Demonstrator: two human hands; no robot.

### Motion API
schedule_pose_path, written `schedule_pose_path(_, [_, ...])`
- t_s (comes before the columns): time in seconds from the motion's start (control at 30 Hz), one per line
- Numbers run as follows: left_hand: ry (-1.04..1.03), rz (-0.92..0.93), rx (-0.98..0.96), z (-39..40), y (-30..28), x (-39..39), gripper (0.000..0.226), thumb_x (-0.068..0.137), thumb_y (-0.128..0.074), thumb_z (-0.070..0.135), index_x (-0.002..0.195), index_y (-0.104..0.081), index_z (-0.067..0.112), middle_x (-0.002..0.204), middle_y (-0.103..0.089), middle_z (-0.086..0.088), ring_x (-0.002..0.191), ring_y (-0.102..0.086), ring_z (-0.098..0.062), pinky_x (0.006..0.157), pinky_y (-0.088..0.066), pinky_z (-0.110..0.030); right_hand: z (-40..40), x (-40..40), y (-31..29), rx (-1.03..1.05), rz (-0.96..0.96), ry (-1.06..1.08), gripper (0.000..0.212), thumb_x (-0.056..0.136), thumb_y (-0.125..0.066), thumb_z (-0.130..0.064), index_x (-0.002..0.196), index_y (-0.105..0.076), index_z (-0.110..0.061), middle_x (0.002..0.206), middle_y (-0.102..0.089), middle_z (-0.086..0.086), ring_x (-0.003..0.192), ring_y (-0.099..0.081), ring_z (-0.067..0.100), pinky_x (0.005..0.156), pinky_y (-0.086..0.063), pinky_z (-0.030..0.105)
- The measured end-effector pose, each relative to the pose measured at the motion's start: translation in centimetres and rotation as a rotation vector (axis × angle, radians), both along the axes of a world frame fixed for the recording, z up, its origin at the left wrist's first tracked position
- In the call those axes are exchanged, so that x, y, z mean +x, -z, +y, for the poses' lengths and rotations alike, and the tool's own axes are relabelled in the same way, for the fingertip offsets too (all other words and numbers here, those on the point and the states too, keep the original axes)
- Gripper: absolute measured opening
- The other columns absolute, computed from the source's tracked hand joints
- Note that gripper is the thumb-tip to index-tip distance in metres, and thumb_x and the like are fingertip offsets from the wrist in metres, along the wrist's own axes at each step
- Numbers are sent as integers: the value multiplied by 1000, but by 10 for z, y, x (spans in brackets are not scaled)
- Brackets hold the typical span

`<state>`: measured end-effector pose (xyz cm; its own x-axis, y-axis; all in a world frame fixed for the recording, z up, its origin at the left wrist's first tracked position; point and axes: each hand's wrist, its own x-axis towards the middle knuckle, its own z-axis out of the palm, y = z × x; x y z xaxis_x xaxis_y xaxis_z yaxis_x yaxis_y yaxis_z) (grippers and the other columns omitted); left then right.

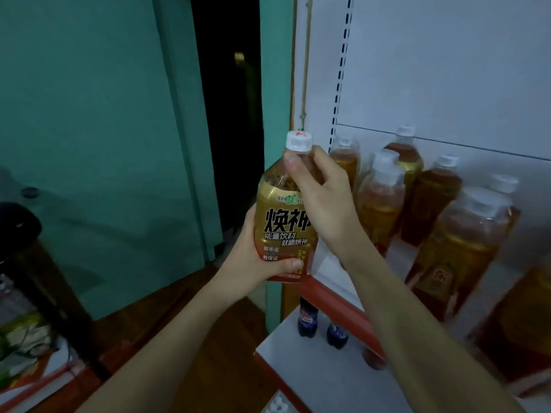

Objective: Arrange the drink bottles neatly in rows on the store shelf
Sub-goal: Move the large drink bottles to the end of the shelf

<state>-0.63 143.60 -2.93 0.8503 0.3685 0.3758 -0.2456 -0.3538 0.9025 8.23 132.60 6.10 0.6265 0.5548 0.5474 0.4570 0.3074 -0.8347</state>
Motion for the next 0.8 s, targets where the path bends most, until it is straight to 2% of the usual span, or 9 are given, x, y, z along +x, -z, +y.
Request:
schedule_pose_path(0.13, [144, 19, 29, 58, 1, 38, 99, 66, -90, 11, 141, -29, 31, 130, -59, 4, 121, -59, -10, 99, -50, -28, 42, 19, 2, 16, -25, 175, 13, 101, -60, -32, 96, -67, -21, 91, -73, 2, 88, -70, 21, 83, -56, 39])
schedule_pose_path(0.2, [227, 31, 49, 82, 2, 58, 98, 65, -90, 11, 137, -29, 37, 128, -59, 7, 119, -59, -7, 98, -50, -26, 61, 25, 5, -7, -48, 278, 17, 100, -60, -32, 98, -67, -17, 90, -71, 3, 87, -68, 24, 82, -55, 41])
schedule_pose_path(0.27, [306, 51, 32, 102, 4, 78, 105, 64, -92, 12, 142, -26, 34, 128, -60, 7, 120, -59, -5, 99, -49, -26, 76, 31, 7, -35, -85, 372, 22, 101, -59, -33, 102, -68, -13, 90, -70, 2, 86, -67, 19, 79, -53, 37])
schedule_pose_path(0.4, [451, 66, 50, 126, 3, 118, 115, 60, -94, 16, 147, -19, 29, 130, -57, 11, 119, -56, 1, 98, -47, -20, 91, 47, 4, -38, -61, 522, 15, 103, -57, -29, 101, -67, -17, 83, -67, -14, 80, -64, 0, 72, -49, 16])
schedule_pose_path(0.53, [570, 62, 32, 129, 9, 149, 112, 60, -93, 13, 145, -22, 18, 135, -52, 2, 123, -55, -4, 99, -49, -25, 96, 61, 7, -140, -10, 599, 22, 104, -55, -32, 82, -60, -30, 74, -61, -12, 73, -61, 5, 71, -50, 31])
schedule_pose_path(0.6, [630, 36, 16, 129, 15, 161, 110, 60, -92, 9, 145, -23, 12, 136, -52, -5, 125, -56, -12, 99, -50, -31, 95, 68, 7, -201, -4, 628, 23, 104, -53, -36, 83, -58, -30, 79, -65, -7, 79, -65, 11, 77, -52, 38])
schedule_pose_path(0.67, [666, 25, 20, 129, 17, 170, 107, 61, -91, 5, 144, -24, 11, 136, -52, -6, 125, -56, -12, 99, -51, -30, 90, 71, 2, -282, -4, 652, 22, 105, -49, -40, 91, -60, -28, 88, -70, -9, 89, -68, 9, 83, -53, 35])
schedule_pose_path(0.73, [683, 20, 24, 130, 19, 176, 108, 60, -93, 9, 144, -25, 12, 137, -52, -5, 126, -55, -14, 101, -51, -35, 84, 73, -6, -325, 9, 672, 34, 108, -39, -44, 89, -63, -28, 85, -69, -15, 86, -65, 2, 83, -49, 28])
schedule_pose_path(0.8, [682, 23, 31, 130, 23, 181, 108, 60, -94, 15, 144, -26, 13, 137, -53, -5, 127, -55, -18, 101, -51, -42, 76, 79, -12, -284, 31, 744, 50, 108, -27, -49, 100, -68, -22, 98, -72, -10, 96, -66, 3, 88, -49, 23])
